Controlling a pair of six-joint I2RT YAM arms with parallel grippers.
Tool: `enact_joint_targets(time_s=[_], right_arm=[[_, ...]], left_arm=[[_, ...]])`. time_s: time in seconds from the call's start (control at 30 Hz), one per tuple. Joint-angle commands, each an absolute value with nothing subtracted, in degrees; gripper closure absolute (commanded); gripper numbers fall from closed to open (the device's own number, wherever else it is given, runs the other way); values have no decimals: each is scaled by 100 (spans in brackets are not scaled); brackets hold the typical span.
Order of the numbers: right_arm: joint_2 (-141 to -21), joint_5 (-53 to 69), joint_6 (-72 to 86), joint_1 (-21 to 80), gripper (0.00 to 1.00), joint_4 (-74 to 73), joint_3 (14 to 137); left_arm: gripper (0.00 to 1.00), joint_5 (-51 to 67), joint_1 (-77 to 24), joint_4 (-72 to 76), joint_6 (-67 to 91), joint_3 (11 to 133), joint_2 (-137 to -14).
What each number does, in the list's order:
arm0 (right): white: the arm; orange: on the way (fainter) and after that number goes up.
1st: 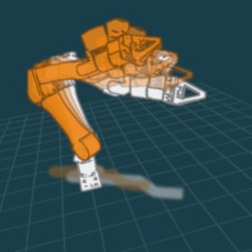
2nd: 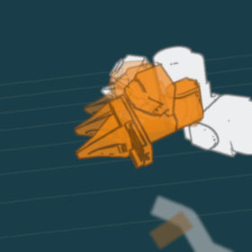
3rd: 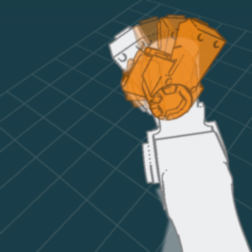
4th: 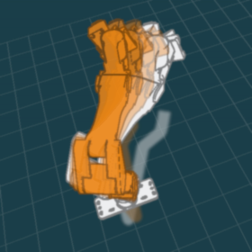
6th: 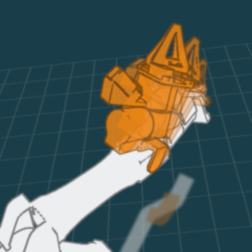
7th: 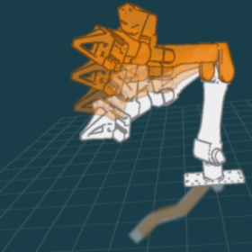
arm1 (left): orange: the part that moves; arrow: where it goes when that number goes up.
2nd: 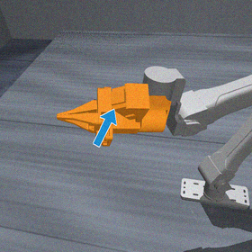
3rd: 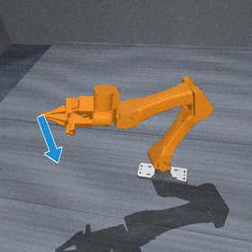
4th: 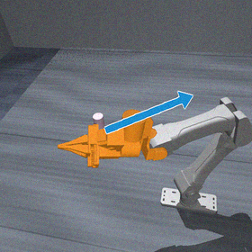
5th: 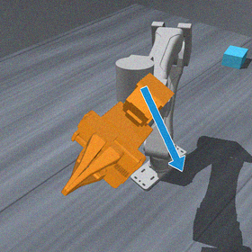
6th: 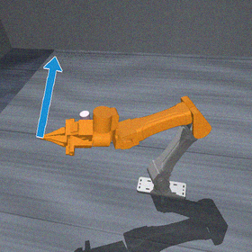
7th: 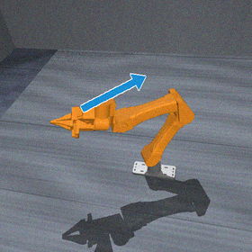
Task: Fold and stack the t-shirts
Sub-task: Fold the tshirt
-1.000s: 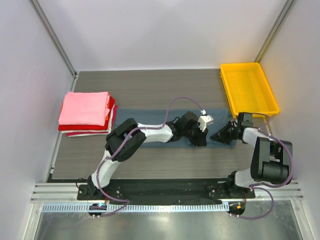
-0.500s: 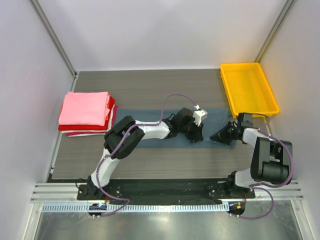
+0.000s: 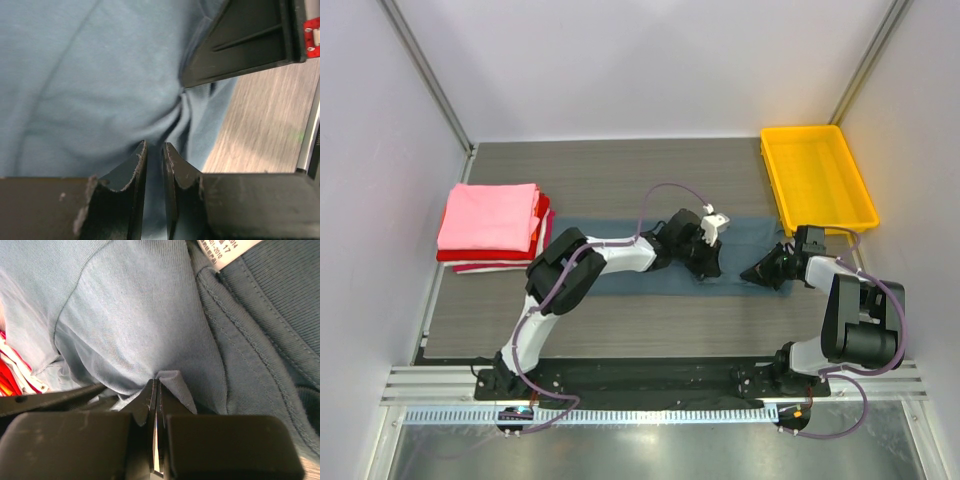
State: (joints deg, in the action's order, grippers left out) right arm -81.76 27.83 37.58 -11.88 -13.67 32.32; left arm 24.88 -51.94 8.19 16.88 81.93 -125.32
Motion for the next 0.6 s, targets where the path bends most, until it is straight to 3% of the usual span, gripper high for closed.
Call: enact_joint_targets(time_s=[0.0, 0.57], right_arm=[[-8068, 2760, 3709, -1222, 96, -1318, 3217], [-8095, 2760, 3700, -1239, 97, -1318, 3208]], left_arm=[[80, 2777, -4940, 730, 1565, 8367, -12463], [78, 3314, -4834, 476, 1476, 7857, -11680]])
